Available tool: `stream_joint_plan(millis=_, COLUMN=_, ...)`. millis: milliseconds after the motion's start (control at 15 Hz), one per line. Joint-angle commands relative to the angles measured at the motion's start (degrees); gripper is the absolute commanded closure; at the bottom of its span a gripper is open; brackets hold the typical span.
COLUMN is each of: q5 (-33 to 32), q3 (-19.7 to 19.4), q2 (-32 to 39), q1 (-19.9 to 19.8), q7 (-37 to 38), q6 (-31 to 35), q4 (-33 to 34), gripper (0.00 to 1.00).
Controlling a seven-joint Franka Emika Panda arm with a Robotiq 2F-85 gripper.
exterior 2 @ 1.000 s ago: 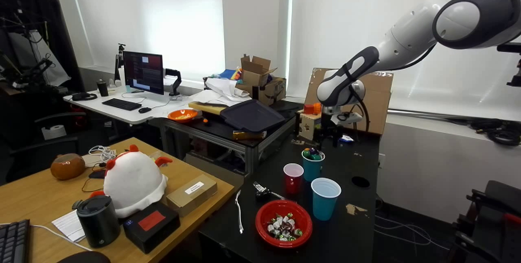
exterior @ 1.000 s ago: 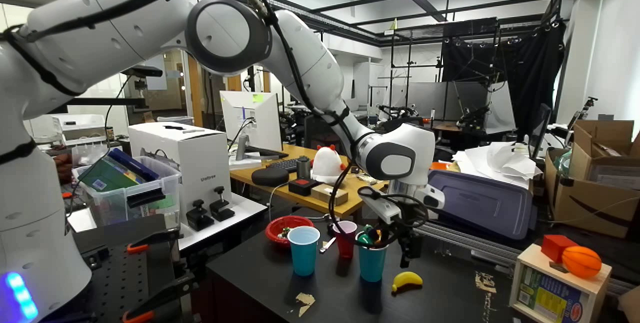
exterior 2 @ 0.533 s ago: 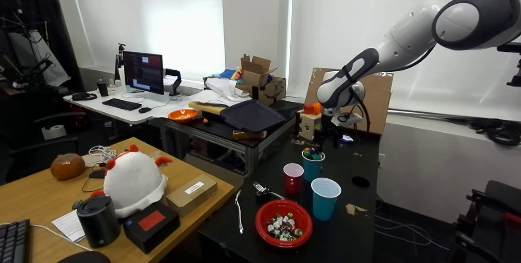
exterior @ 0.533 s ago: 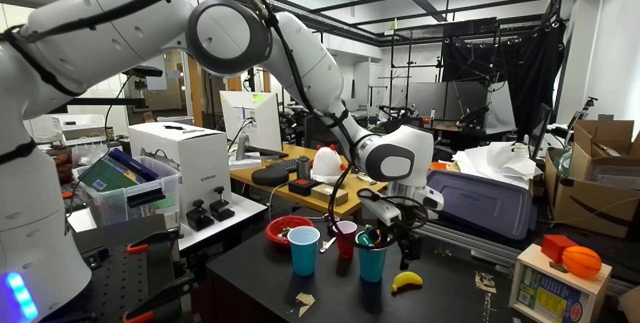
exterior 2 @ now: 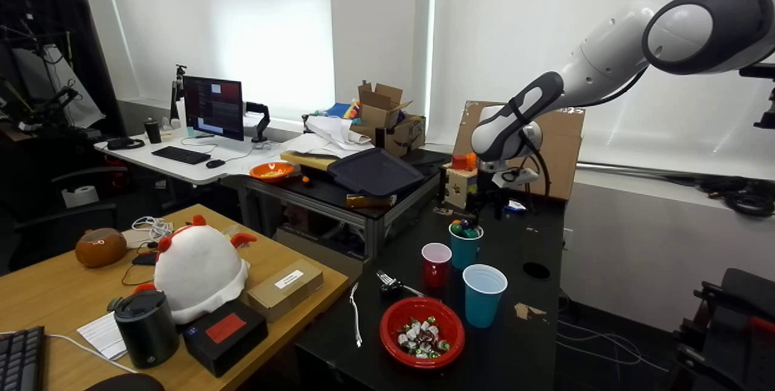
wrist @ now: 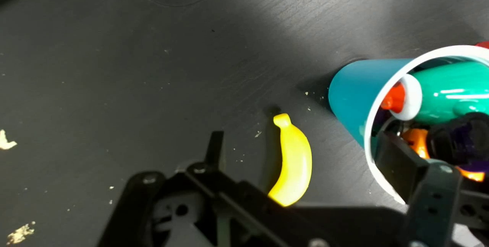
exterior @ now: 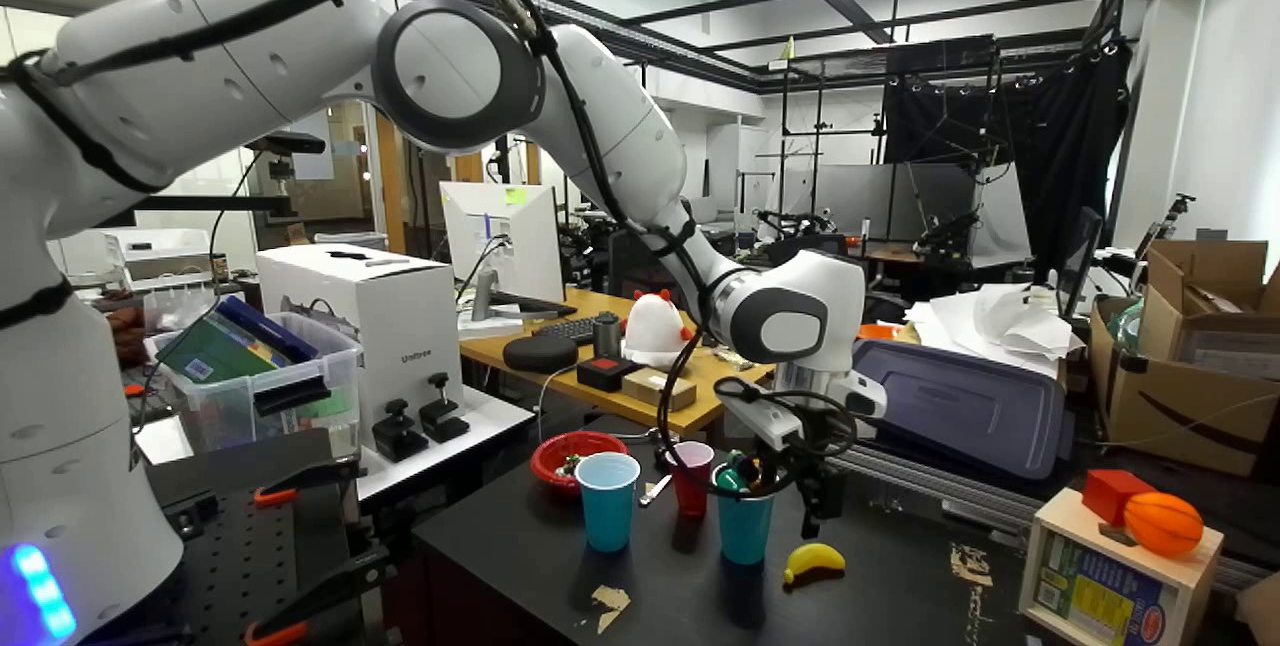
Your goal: Pour the contents from the right blue cup into the bowl
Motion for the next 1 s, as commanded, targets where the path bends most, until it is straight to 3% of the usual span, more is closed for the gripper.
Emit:
stream_joint_plan(millis=0, q5=-0.22, q3=0.47, q2=0.51, q1=-0.39, q7=-2.02, q6=0.05, q4=1.19, gripper=0.00)
stream_joint_plan(millis=933, q5=0.04, q3=4.23, q2=0.06, q1=-3.01, q7=-15.19, q6=-2.03, q4=0.76, gripper=0.00)
